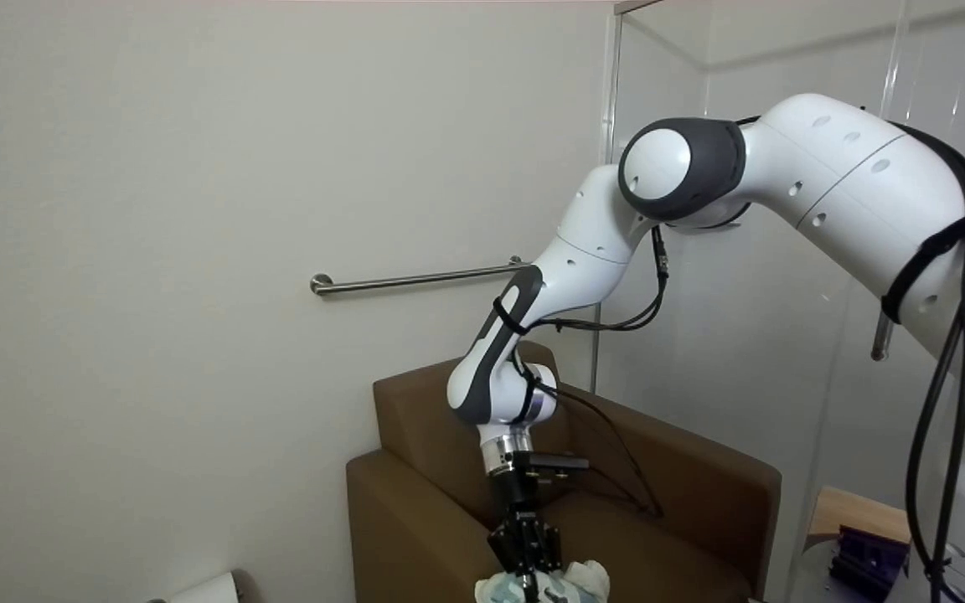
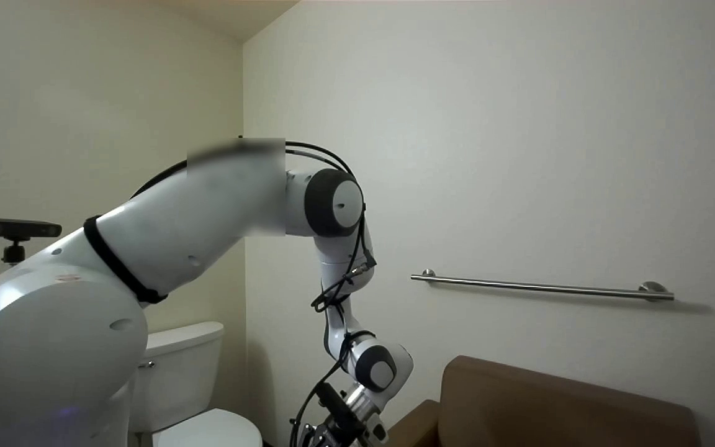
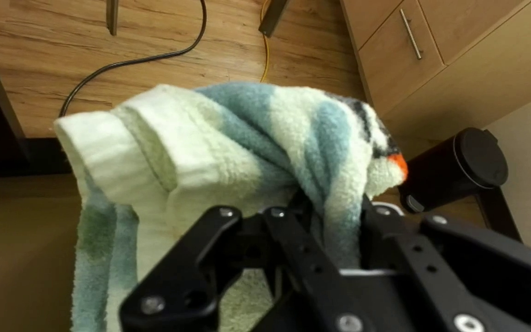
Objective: Move the towel back and forth on the sofa left arm
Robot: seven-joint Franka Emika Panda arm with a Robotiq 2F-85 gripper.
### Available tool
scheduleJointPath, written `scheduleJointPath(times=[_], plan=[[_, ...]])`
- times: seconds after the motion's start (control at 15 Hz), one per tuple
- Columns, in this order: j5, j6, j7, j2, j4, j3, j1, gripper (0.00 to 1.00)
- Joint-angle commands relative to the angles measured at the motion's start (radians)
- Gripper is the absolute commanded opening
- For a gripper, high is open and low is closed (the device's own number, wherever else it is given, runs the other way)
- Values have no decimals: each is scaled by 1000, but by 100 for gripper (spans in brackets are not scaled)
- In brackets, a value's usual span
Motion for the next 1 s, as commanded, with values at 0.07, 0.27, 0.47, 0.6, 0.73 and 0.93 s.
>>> scheduleJointPath(times=[0.07,0.27,0.47,0.6,0.73,0.93], plan=[[-56,-28,6,54,138,-31,31,9],[-88,-39,9,122,287,-38,43,9],[-113,-65,10,187,429,-38,52,9],[-129,-87,12,228,522,-38,58,9],[-142,-106,16,270,619,-41,64,9],[-160,-146,20,329,778,-41,71,9]])
